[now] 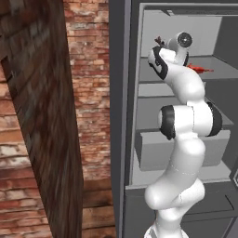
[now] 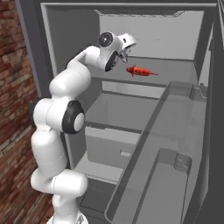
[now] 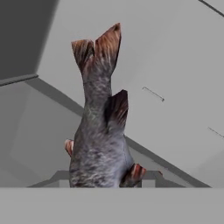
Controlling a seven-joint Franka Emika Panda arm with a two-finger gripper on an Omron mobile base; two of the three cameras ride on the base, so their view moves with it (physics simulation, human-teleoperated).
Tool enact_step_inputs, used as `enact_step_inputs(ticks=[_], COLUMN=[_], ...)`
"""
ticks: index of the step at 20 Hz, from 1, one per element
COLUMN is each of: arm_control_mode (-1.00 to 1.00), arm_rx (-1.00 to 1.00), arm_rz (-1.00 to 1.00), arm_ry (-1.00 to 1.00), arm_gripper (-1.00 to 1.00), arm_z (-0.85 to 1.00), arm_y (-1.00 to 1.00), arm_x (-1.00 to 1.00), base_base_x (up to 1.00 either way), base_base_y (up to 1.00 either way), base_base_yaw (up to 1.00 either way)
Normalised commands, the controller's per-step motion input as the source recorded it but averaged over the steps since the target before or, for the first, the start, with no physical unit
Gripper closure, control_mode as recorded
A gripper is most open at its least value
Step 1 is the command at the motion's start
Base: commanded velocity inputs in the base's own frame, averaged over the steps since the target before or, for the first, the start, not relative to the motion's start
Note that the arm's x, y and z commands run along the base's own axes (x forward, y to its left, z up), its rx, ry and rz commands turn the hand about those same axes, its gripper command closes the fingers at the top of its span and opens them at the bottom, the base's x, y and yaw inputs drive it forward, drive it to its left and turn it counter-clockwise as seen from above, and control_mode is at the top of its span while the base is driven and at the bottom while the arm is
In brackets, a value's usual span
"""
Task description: Place the fish on the counter behind the older fish on the same shelf of the fridge to maintain FIFO order. Close the fridge door when finished.
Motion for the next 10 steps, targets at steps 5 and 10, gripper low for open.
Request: enact_step_inputs(ticks=[5,10], arm_control_mode=[-1.0,-1.0], arm_rx=[0.0,0.0], arm_rz=[0.01,0.01], arm_ry=[0.0,0.0], arm_gripper=[1.0,1.0], arm_z=[-0.26,-0.27], arm_y=[0.0,0.02], arm_x=[0.23,0.34], base_base_x=[0.0,0.0], base_base_y=[0.0,0.0], base_base_yaw=[0.0,0.0])
